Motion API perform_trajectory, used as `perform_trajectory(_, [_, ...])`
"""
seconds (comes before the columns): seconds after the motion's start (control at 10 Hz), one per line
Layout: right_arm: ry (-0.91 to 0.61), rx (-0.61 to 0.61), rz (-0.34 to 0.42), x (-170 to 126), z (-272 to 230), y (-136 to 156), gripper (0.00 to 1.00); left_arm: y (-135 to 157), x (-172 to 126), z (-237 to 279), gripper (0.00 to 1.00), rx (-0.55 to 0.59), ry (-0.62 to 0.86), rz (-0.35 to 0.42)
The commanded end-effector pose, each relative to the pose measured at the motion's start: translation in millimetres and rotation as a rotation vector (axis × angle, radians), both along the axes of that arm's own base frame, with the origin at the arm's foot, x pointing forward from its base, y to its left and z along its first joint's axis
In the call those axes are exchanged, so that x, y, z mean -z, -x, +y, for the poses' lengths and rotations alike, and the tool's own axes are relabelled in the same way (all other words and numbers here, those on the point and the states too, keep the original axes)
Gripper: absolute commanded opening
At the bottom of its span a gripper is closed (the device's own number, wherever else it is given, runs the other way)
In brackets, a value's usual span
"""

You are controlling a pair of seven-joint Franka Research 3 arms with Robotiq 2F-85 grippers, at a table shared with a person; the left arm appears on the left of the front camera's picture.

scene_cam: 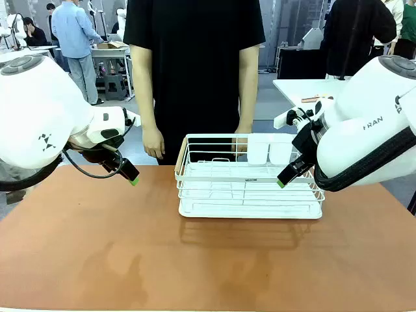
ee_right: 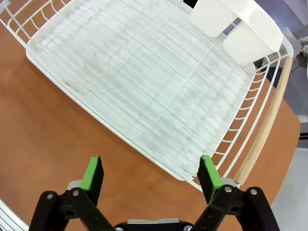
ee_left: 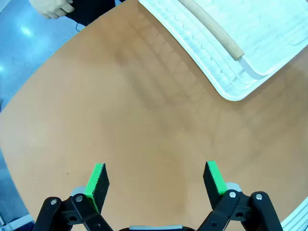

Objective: Clean the table.
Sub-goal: Pick up the Lint Roller when the human hands it over.

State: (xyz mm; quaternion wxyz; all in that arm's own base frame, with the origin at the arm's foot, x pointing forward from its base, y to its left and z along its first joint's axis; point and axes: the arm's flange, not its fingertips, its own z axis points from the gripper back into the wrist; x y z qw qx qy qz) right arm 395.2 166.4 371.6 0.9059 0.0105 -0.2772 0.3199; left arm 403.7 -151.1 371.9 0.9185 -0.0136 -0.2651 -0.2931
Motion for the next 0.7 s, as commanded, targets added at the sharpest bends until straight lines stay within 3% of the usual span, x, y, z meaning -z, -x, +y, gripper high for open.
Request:
perform_trajectory(0.0, [0.0,0.0,0.0,0.0,0.0,0.0,1.0,0.1,0.0,-0.3,1.0,0.001,0.0,0.0])
perform_trajectory(0.6, [0.0,0.0,0.0,0.0,0.0,0.0,1.0,0.1,0.0,-0.3,1.0,0.001,0.0,0.0])
